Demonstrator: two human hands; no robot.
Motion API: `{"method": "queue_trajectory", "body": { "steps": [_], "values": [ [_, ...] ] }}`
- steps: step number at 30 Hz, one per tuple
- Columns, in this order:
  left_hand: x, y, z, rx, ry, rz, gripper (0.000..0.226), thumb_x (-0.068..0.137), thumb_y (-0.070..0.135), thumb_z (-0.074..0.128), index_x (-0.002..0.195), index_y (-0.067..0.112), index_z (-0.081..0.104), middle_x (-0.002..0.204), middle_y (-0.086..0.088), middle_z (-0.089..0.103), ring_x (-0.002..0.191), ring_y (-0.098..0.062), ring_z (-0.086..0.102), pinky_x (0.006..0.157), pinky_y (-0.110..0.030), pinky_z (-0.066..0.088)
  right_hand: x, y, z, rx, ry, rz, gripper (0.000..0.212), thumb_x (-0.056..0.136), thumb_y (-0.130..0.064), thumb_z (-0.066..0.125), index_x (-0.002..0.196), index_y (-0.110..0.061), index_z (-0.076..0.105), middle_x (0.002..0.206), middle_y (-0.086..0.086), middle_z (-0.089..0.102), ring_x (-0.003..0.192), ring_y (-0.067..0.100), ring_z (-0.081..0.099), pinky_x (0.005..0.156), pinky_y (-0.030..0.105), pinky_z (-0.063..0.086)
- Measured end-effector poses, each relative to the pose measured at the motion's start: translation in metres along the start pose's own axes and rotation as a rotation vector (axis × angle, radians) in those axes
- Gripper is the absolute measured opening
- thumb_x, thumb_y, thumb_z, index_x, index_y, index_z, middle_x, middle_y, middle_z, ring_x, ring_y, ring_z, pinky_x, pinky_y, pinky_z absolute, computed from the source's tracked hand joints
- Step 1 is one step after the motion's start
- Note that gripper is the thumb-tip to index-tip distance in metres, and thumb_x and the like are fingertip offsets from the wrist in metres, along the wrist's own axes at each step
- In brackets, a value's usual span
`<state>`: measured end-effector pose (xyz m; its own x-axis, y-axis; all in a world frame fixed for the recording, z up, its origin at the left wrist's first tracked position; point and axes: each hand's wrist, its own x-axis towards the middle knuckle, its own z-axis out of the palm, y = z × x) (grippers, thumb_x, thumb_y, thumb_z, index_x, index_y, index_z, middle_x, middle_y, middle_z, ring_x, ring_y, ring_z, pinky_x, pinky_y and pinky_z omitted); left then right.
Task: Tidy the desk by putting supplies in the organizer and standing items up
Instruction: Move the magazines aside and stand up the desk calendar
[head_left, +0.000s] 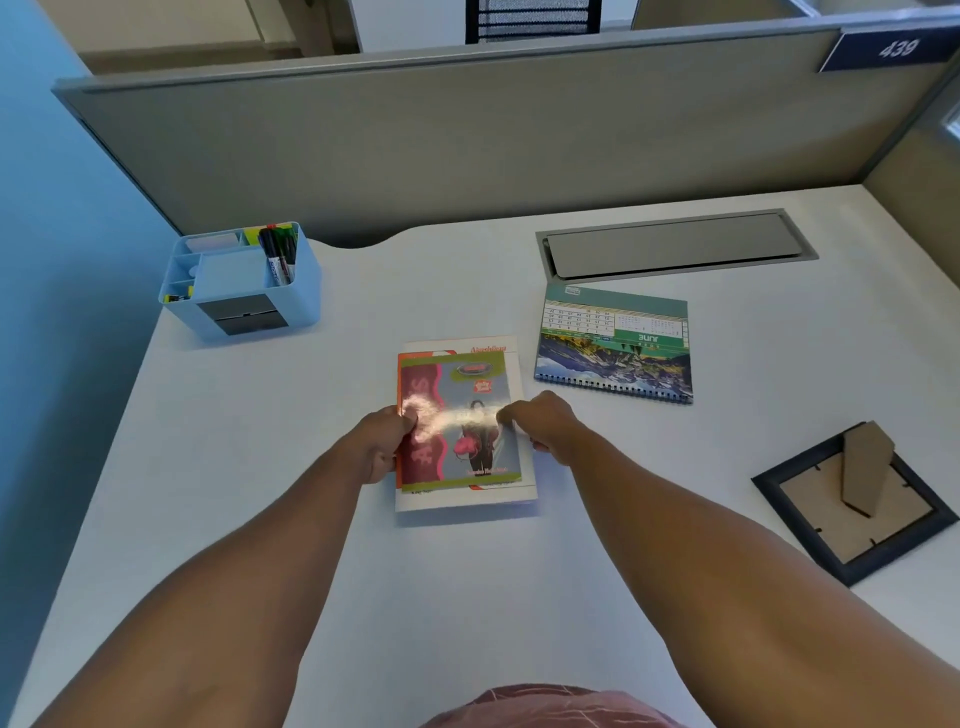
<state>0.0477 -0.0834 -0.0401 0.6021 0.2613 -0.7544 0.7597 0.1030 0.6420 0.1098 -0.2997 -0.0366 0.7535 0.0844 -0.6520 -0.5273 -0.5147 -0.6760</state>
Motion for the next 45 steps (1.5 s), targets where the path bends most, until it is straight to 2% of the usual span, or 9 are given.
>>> {"method": "queue_trajectory", "body": {
  "steps": [8, 14, 20, 22, 26, 30, 34, 37, 45],
  "values": [
    [0.030, 0.038, -0.023, -0.123, -0.085, 0.015, 0.030, 0.105, 0.024, 0.046, 0.131, 0.012, 0.055, 0.100, -0.005, 0.067, 0.088, -0.018, 0.063, 0.084, -0.040, 0.051, 0.027, -0.034, 0.015, 0.156, 0.048, -0.059, 0.024, 0.076, -0.021, 0.070, 0.095, -0.009, 0.059, 0.100, 0.020, 0.067, 0.085, 0.026, 0.067, 0.076, 0.038, 0.055],
    [0.062, 0.065, -0.040, -0.129, -0.072, 0.035, 0.032, 0.105, 0.026, 0.047, 0.133, 0.014, 0.054, 0.104, -0.004, 0.066, 0.088, -0.017, 0.063, 0.086, -0.042, 0.054, 0.046, -0.064, 0.018, 0.182, 0.051, -0.070, 0.073, 0.072, -0.033, 0.076, 0.136, -0.013, 0.046, 0.128, 0.004, 0.054, 0.116, 0.025, 0.055, 0.101, 0.047, 0.049],
    [0.094, 0.093, -0.044, -0.126, 0.042, 0.085, 0.030, 0.103, 0.028, 0.053, 0.128, 0.015, 0.060, 0.088, 0.003, 0.065, 0.068, -0.011, 0.059, 0.067, -0.031, 0.052, 0.078, -0.090, 0.020, 0.084, 0.172, -0.179, 0.038, 0.078, -0.015, 0.073, 0.115, -0.009, 0.067, 0.109, 0.007, 0.068, 0.102, 0.025, 0.065, 0.092, 0.041, 0.056],
    [0.107, 0.103, -0.043, -0.147, 0.081, 0.110, 0.028, 0.101, 0.029, 0.056, 0.124, 0.015, 0.062, 0.091, 0.002, 0.067, 0.074, -0.012, 0.062, 0.077, -0.033, 0.054, 0.091, -0.100, 0.019, 0.074, 0.206, -0.194, 0.032, 0.080, -0.014, 0.070, 0.111, -0.008, 0.069, 0.098, 0.003, 0.067, 0.096, 0.021, 0.064, 0.089, 0.035, 0.056],
    [0.127, 0.126, -0.037, -0.160, 0.136, 0.162, 0.022, 0.098, 0.033, 0.060, 0.113, 0.018, 0.065, 0.091, 0.000, 0.071, 0.078, -0.014, 0.068, 0.071, -0.030, 0.055, 0.116, -0.120, 0.020, 0.030, 0.271, -0.218, 0.018, 0.078, -0.012, 0.065, 0.089, 0.001, 0.068, 0.077, 0.007, 0.063, 0.074, 0.024, 0.057, 0.065, 0.032, 0.048],
    [0.149, 0.144, -0.034, -0.087, 0.198, 0.213, 0.031, 0.100, 0.030, 0.058, 0.126, 0.015, 0.065, 0.109, -0.004, 0.072, 0.094, -0.021, 0.069, 0.080, -0.031, 0.056, 0.139, -0.135, 0.017, 0.026, 0.330, -0.245, 0.027, 0.081, -0.009, 0.064, 0.101, 0.009, 0.067, 0.106, 0.024, 0.069, 0.101, 0.040, 0.063, 0.085, 0.049, 0.056],
    [0.162, 0.154, -0.028, 0.006, 0.255, 0.259, 0.028, 0.102, 0.028, 0.052, 0.125, 0.017, 0.066, 0.114, -0.003, 0.070, 0.099, -0.021, 0.066, 0.078, -0.030, 0.052, 0.158, -0.147, 0.014, -0.008, 0.339, -0.276, 0.031, 0.085, -0.008, 0.063, 0.108, 0.013, 0.064, 0.114, 0.024, 0.067, 0.109, 0.038, 0.063, 0.094, 0.048, 0.052],
    [0.172, 0.155, -0.025, 0.060, 0.311, 0.291, 0.031, 0.100, 0.031, 0.056, 0.126, 0.017, 0.066, 0.117, -0.002, 0.069, 0.100, -0.020, 0.065, 0.081, -0.030, 0.053, 0.172, -0.154, 0.015, -0.030, 0.328, -0.282, 0.028, 0.091, -0.012, 0.060, 0.111, 0.006, 0.066, 0.115, 0.012, 0.070, 0.106, 0.027, 0.066, 0.083, 0.030, 0.056],
    [0.179, 0.159, -0.021, 0.288, 0.481, 0.355, 0.041, 0.095, 0.043, 0.062, 0.128, 0.019, 0.064, 0.123, -0.002, 0.068, 0.102, -0.019, 0.065, 0.092, -0.036, 0.054, 0.201, -0.156, 0.021, -0.310, 0.360, -0.254, 0.016, 0.091, -0.017, 0.058, 0.080, -0.005, 0.061, 0.091, 0.006, 0.070, 0.087, 0.021, 0.064, 0.070, 0.023, 0.051]
  ]
}}
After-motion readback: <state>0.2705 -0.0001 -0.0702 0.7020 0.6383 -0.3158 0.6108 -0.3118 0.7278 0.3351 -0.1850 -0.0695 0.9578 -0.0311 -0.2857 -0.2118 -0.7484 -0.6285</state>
